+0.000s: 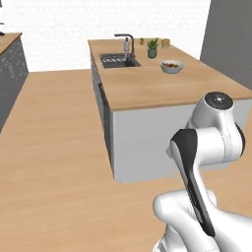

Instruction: Take the strawberry from the fridge and place it on top of the pancake, located on the dining counter.

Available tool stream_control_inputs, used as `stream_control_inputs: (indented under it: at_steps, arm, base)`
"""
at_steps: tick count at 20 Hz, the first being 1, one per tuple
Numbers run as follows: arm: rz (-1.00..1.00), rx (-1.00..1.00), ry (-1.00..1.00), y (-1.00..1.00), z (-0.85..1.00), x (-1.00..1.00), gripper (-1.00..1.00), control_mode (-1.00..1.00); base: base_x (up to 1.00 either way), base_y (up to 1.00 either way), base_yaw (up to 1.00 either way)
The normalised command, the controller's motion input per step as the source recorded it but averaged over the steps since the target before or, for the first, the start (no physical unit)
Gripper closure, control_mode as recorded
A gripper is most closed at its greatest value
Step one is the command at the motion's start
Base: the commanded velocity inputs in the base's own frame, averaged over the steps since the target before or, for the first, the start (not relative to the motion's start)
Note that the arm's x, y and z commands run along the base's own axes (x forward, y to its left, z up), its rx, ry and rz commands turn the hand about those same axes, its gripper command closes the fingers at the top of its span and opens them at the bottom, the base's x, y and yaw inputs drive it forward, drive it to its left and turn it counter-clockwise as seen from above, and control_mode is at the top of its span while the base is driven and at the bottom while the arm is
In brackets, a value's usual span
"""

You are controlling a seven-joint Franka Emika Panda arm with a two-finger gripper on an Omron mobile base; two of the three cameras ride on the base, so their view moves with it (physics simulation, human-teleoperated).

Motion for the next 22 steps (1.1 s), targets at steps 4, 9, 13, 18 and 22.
stream_control_inputs:
  at_steps: [4,9,13,18,22]
  arm:
    - [0.0,0.0,0.0,0.0,0.0,0.0,1.0,1.0]
    - [0.0,0.0,0.0,0.0,0.0,0.0,1.0,1.0]
    - [0.0,0.0,0.0,0.0,0.0,0.0,1.0,1.0]
    - [0.0,0.0,0.0,0.0,0.0,0.0,1.0,1.0]
    - [0.0,0.0,0.0,0.0,0.0,0.0,1.0,1.0]
  base:
    - [0.99,-1.0,-0.12]
    - [0.97,-1.0,-0.11]
    - [0.94,-1.0,-0.09]
    - [0.85,-1.0,-0.07]
    - [0.71,-1.0,-0.05]
